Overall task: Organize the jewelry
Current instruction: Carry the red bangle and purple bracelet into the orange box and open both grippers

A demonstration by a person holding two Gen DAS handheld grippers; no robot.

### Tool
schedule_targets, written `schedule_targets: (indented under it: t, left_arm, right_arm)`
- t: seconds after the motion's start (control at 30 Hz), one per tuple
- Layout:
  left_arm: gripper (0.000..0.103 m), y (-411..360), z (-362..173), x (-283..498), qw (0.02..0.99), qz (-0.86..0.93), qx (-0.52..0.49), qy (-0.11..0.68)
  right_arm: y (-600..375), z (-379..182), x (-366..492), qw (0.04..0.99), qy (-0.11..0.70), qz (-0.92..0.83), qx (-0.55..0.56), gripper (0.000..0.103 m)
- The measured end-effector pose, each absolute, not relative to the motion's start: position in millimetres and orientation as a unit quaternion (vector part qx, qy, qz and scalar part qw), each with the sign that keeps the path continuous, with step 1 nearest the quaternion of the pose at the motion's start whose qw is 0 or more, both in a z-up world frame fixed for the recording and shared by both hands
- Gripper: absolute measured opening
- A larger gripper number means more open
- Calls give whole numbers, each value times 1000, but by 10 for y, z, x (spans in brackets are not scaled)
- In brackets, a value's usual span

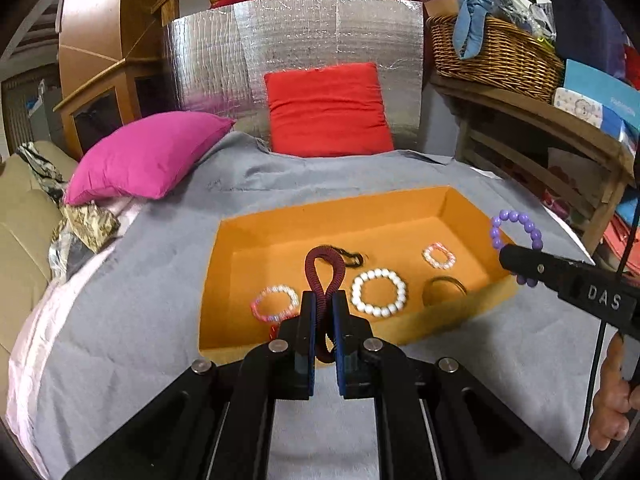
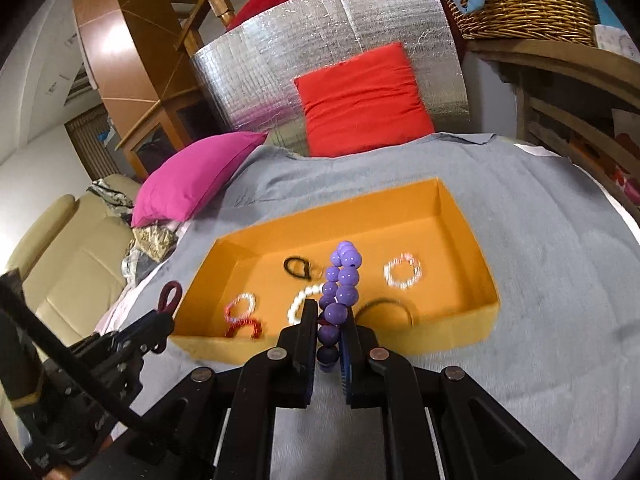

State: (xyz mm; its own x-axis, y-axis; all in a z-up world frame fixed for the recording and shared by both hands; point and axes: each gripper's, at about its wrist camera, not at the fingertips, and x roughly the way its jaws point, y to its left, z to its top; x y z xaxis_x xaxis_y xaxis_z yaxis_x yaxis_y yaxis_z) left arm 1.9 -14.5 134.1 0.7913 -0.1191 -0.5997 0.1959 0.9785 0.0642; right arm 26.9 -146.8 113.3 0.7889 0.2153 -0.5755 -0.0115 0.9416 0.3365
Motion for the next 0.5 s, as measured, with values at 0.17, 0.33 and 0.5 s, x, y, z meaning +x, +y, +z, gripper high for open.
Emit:
schedule_targets:
  t: [0.17, 0.33, 0.5]
  left_arm:
    - [8, -192, 1414, 316, 946, -77, 72, 307]
    - [8, -200, 1269, 702, 937, -76, 65, 335]
    - [10, -212, 1002, 1068, 920, -63, 63, 381]
  right_arm:
    - [-1541, 1158, 604, 931, 319, 55, 170, 11]
    - [-1557, 1017, 1045, 916, 353, 53, 184, 11]
    - [-1524, 755, 1429, 896, 404, 29, 182, 11]
